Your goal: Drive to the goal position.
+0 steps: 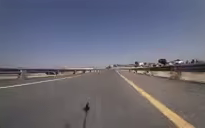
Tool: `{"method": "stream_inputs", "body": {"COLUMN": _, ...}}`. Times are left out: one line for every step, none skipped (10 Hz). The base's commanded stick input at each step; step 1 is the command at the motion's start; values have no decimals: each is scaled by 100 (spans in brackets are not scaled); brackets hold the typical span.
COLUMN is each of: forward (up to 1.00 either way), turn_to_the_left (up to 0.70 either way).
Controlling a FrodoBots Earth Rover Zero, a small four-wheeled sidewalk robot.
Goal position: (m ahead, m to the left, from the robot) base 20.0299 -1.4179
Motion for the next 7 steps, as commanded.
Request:
{"method": "stream_inputs", "body": {"forward": 100, "turn_to_the_left": 0}}
{"method": "stream_inputs", "body": {"forward": 100, "turn_to_the_left": 0}}
{"method": "stream_inputs", "body": {"forward": 100, "turn_to_the_left": -1}}
{"method": "stream_inputs", "body": {"forward": 100, "turn_to_the_left": -2}}
{"method": "stream_inputs", "body": {"forward": 100, "turn_to_the_left": -3}}
{"method": "stream_inputs", "body": {"forward": 100, "turn_to_the_left": -16}}
{"method": "stream_inputs", "body": {"forward": 100, "turn_to_the_left": -40}}
